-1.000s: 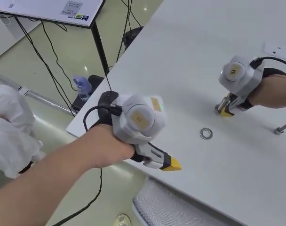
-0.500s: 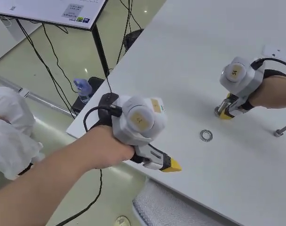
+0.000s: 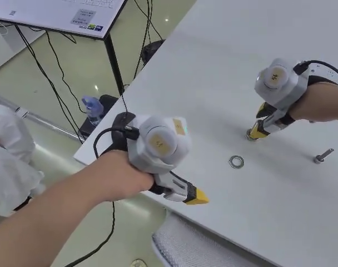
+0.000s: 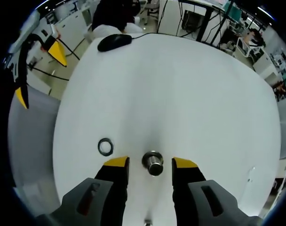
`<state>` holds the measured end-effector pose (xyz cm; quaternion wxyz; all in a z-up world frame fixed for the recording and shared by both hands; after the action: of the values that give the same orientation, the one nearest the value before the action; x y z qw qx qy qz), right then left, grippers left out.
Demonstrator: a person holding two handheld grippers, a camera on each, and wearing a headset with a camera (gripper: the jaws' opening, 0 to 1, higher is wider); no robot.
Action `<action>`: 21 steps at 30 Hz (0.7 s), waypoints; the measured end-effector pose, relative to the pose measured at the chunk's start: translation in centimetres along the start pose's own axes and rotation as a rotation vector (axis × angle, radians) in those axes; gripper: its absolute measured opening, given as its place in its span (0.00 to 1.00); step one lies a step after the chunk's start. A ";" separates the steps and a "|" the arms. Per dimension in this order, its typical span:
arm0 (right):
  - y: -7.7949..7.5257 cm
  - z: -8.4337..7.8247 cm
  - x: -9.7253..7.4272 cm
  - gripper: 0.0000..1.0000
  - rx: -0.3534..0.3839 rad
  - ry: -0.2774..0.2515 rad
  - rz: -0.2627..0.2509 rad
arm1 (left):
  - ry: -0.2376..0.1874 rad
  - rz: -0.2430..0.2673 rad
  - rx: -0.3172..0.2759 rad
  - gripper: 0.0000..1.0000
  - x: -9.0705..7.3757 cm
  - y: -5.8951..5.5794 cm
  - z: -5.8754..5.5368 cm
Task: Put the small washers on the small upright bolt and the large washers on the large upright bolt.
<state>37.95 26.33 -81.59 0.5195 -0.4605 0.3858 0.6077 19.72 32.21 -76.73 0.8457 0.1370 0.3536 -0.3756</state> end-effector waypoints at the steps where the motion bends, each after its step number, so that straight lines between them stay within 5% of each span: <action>1: -0.1 0.1 0.0 0.37 -0.002 -0.003 -0.004 | -0.001 0.001 0.000 0.74 -0.1 0.0 0.0; 5: -0.4 0.8 -0.7 0.39 -0.035 -0.025 -0.021 | -0.010 0.009 -0.002 0.74 -0.3 0.0 0.2; 21: 2.6 2.3 -2.2 0.40 -0.102 -0.067 0.011 | -0.016 0.020 0.002 0.75 -0.7 -0.4 0.5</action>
<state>35.09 27.51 -78.89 0.5044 -0.4638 0.3394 0.6444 19.39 32.08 -75.87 0.8521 0.1384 0.3449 -0.3685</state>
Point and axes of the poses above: the centre of the closed fingertips' face, and the gripper's own axes: x roughly forward along the fingers, y roughly to its left, z roughly out of its top, the point moved 1 cm from there along -x, roughly backward along the fingers, and after that the axes turned 1 degree about z, right-handed, at the moved point
